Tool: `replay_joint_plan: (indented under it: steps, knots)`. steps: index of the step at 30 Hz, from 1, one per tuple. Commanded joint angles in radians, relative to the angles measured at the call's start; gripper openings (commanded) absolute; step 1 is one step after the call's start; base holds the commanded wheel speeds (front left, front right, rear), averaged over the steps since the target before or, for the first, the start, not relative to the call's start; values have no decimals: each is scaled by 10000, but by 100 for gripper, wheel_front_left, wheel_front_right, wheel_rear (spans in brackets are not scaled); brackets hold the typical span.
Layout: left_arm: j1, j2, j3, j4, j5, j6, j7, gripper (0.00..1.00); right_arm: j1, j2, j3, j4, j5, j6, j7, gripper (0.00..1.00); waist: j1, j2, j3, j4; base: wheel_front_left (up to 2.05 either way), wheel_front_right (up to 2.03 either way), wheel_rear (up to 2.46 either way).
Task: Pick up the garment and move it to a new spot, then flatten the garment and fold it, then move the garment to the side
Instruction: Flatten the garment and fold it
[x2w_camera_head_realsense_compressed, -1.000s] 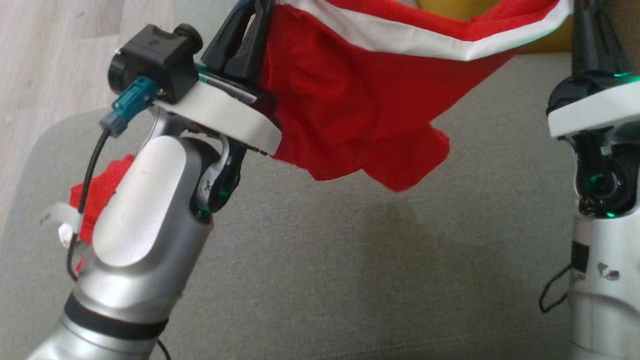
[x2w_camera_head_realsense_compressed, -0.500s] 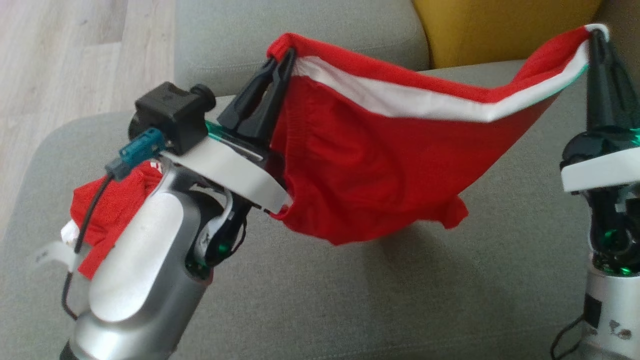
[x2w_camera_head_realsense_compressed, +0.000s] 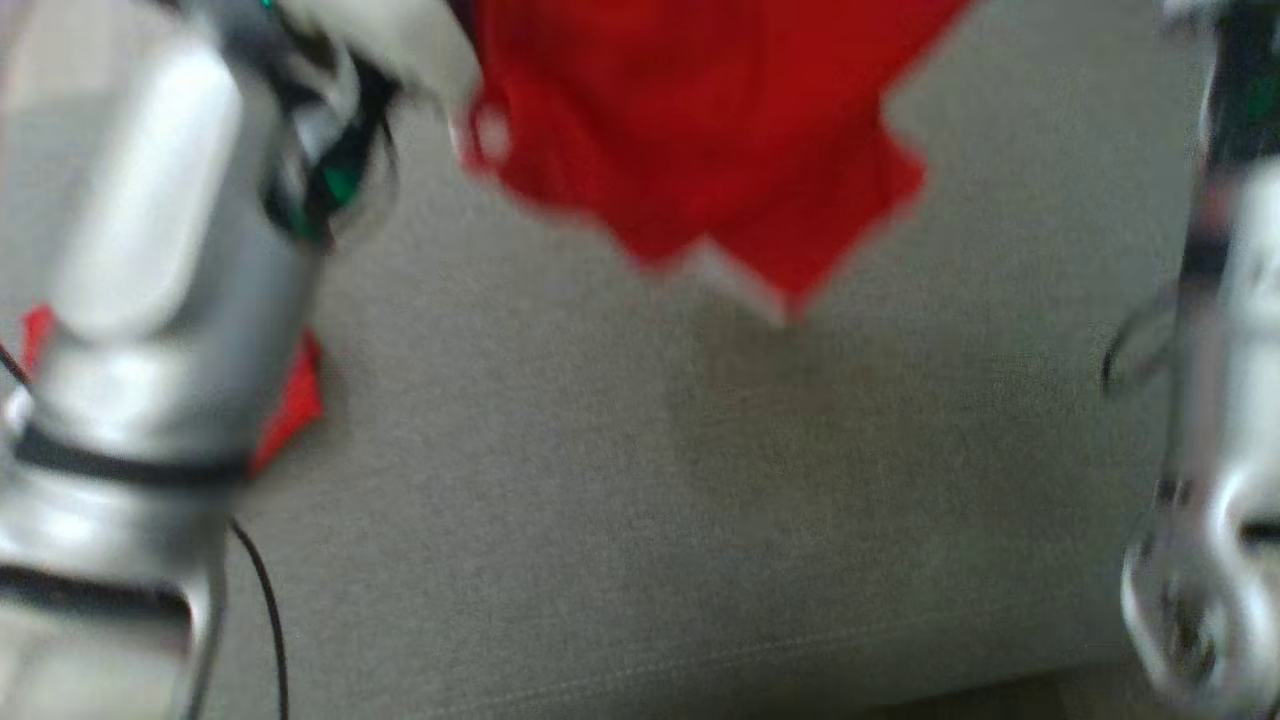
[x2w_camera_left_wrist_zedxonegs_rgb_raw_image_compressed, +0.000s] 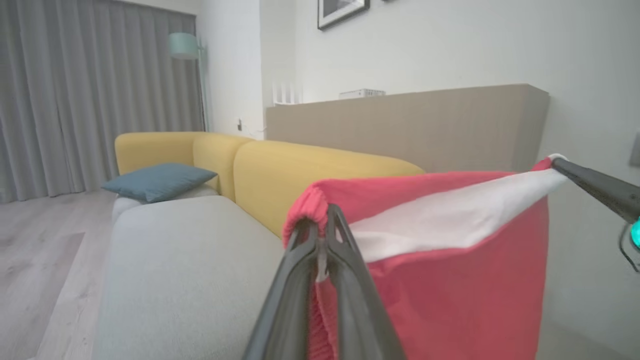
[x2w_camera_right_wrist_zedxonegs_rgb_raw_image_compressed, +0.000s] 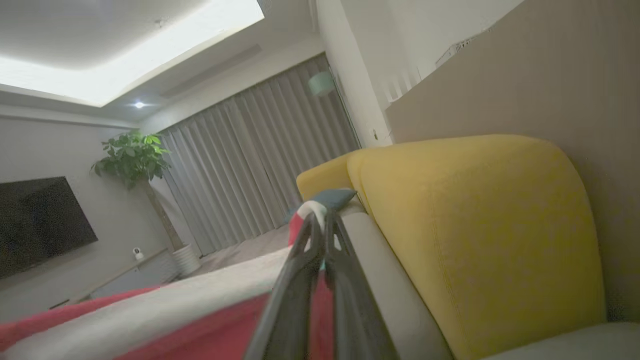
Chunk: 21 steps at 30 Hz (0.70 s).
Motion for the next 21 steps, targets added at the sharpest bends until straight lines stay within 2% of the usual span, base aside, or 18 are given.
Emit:
replay_joint_plan:
  steps: [1, 2, 3, 7, 10, 15, 21]
  knots:
    - [-1792, 219, 618, 582, 266, -100, -494, 0, -2052, 1, 142, 894, 38, 75, -848, 0, -1, 0, 1141, -480, 0, 0, 0]
    - [-2380, 172, 705, 1019, 362, -121, -791, 0, -2804, 1, 111, 1525, 34, 75, -1330, 0, -1, 0, 1315, -529, 0, 0, 0]
    - [-2380, 172, 705, 1019, 362, -121, -791, 0, -2804, 1, 111, 1525, 34, 75, -1330, 0, -1, 0, 1315, -529, 0, 0, 0]
    - [-4225, -216, 1057, 2536, 571, -49, -2251, 0, -5107, 1, -93, 3742, 16, 75, -3288, 0, -1, 0, 1786, -610, 0, 0, 0]
    - [-4945, -506, 1156, 3338, 677, -101, -2927, 0, -5966, 1, -135, 5045, 222, 75, -4298, 0, -1, 0, 2060, -585, 0, 0, 0]
    - [-4604, -903, 1006, 4096, 752, -457, -3160, 0, -5703, 1, 109, 6772, 1001, 75, -4765, 0, -1, 0, 2487, -471, 0, 0, 0]
    - [-2671, -1058, 492, 4140, 1178, -780, -3171, 0, -4391, 1, 574, 8513, 2094, 75, -4848, 0, -1, 0, 2630, -277, 0, 0, 0]
